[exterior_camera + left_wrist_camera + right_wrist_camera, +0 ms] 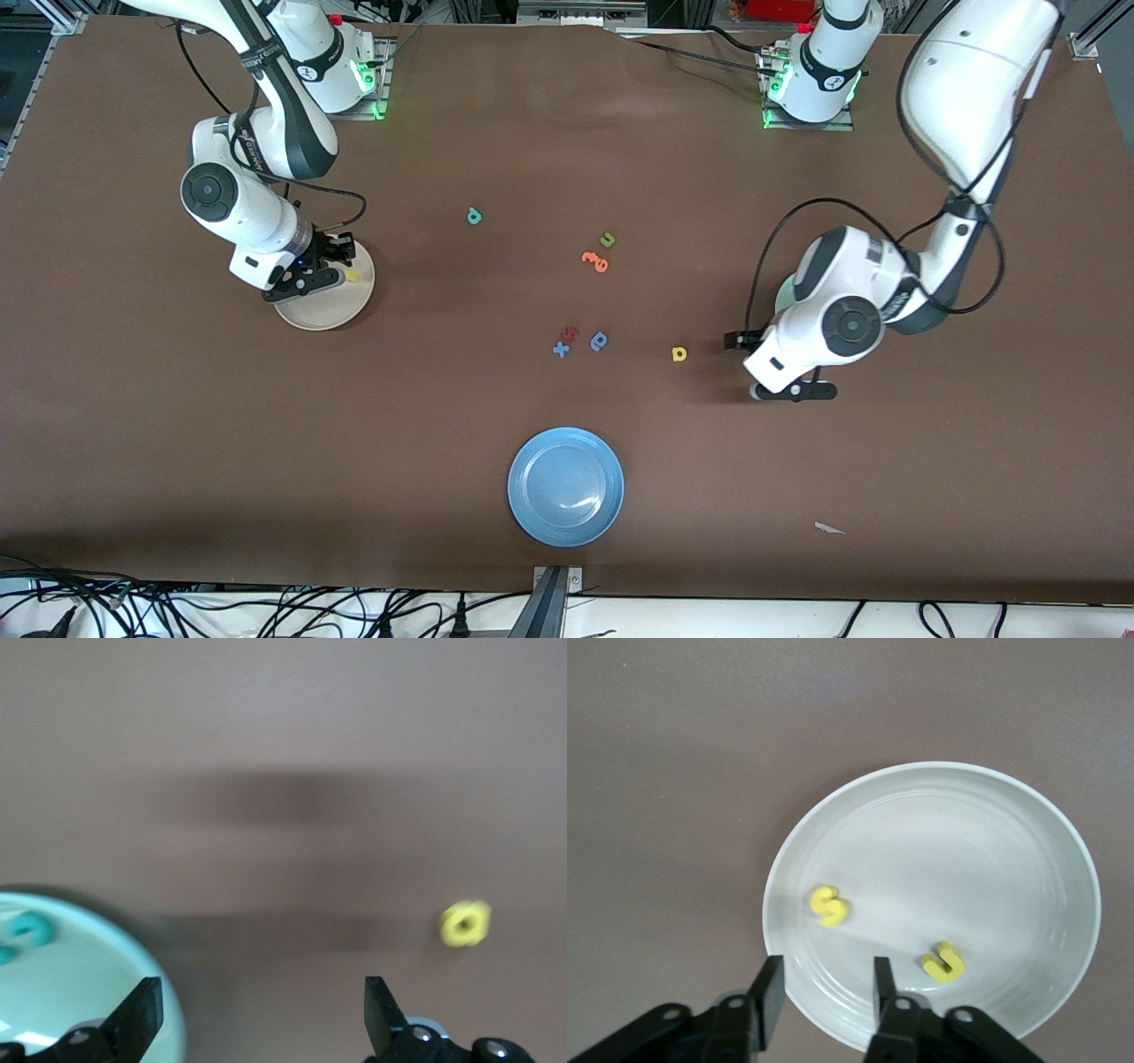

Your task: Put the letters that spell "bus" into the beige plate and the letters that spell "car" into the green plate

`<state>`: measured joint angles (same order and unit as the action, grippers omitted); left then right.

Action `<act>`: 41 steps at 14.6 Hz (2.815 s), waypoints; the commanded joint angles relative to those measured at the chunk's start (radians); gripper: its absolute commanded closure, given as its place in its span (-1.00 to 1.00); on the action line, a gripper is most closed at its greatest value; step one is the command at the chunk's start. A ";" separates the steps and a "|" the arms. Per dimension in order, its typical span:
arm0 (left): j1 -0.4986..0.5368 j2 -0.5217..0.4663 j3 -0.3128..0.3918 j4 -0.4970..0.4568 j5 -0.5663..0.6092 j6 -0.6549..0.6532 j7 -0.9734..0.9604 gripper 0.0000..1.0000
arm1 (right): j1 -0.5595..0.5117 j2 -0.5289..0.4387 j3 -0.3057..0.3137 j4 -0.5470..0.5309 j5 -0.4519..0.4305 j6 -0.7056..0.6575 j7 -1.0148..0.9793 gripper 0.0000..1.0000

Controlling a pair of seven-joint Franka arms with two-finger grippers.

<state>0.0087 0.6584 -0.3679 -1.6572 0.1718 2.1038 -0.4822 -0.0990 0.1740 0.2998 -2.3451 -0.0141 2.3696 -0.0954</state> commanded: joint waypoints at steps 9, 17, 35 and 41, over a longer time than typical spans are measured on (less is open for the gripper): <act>-0.137 0.060 0.009 -0.044 0.003 0.220 -0.277 -0.97 | 0.082 0.048 0.256 -0.052 0.023 0.195 0.676 -1.00; -0.167 0.104 0.012 -0.033 0.112 0.259 -0.381 -0.50 | 0.225 0.162 0.249 -0.154 0.020 0.497 0.819 -1.00; -0.135 0.115 0.015 0.000 0.118 0.230 -0.293 0.74 | 0.269 0.153 0.222 -0.237 0.010 0.586 0.793 1.00; -0.015 0.028 0.012 -0.006 0.118 -0.045 0.034 0.76 | 0.252 -0.096 0.005 -0.180 0.013 0.153 0.290 1.00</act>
<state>-0.0452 0.7415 -0.3484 -1.6509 0.2612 2.1556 -0.5618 0.1527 0.1895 0.3899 -2.5243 -0.0087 2.6420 0.3955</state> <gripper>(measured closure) 0.718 0.674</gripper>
